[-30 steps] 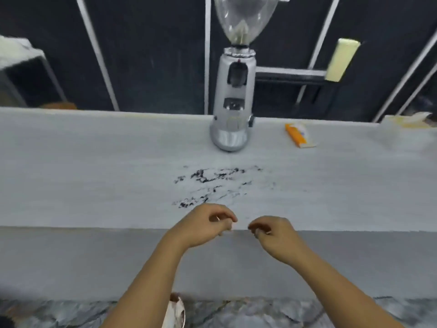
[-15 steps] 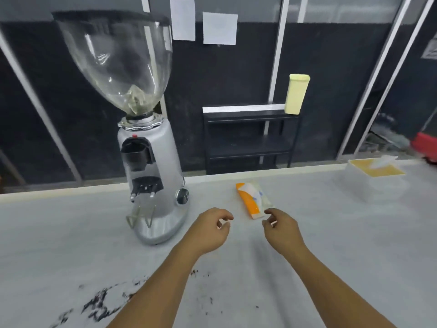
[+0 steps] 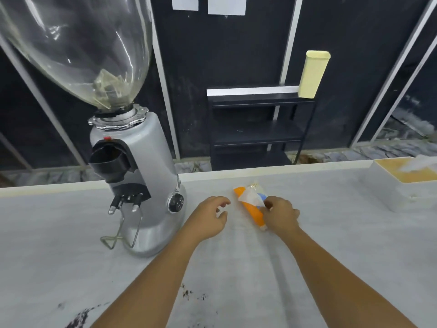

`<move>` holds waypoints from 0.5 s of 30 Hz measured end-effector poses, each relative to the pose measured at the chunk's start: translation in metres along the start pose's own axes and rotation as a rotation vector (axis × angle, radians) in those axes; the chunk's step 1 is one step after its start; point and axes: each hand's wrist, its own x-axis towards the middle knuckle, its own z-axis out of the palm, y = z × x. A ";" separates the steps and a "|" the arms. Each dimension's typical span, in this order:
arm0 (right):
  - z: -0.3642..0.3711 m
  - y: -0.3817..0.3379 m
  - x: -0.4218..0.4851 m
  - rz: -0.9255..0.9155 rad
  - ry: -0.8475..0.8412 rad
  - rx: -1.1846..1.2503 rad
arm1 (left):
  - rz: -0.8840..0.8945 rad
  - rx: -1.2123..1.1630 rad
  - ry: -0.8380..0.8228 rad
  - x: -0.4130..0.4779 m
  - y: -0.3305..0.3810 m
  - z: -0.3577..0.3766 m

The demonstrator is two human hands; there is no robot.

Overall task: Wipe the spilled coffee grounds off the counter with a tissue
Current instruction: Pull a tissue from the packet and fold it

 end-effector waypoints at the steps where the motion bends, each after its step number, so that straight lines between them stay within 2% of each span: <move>1: -0.006 0.000 -0.001 -0.068 -0.036 0.048 | 0.007 0.004 0.005 0.004 0.002 -0.001; 4: -0.030 -0.004 -0.005 -0.243 -0.144 0.135 | 0.012 -0.004 0.013 0.016 0.013 -0.002; 9: -0.069 -0.018 -0.010 -0.317 -0.240 0.074 | 0.035 0.087 -0.043 0.027 0.025 -0.004; 15: -0.085 -0.016 -0.013 -0.331 -0.175 0.029 | 0.079 0.088 0.029 0.023 0.034 -0.005</move>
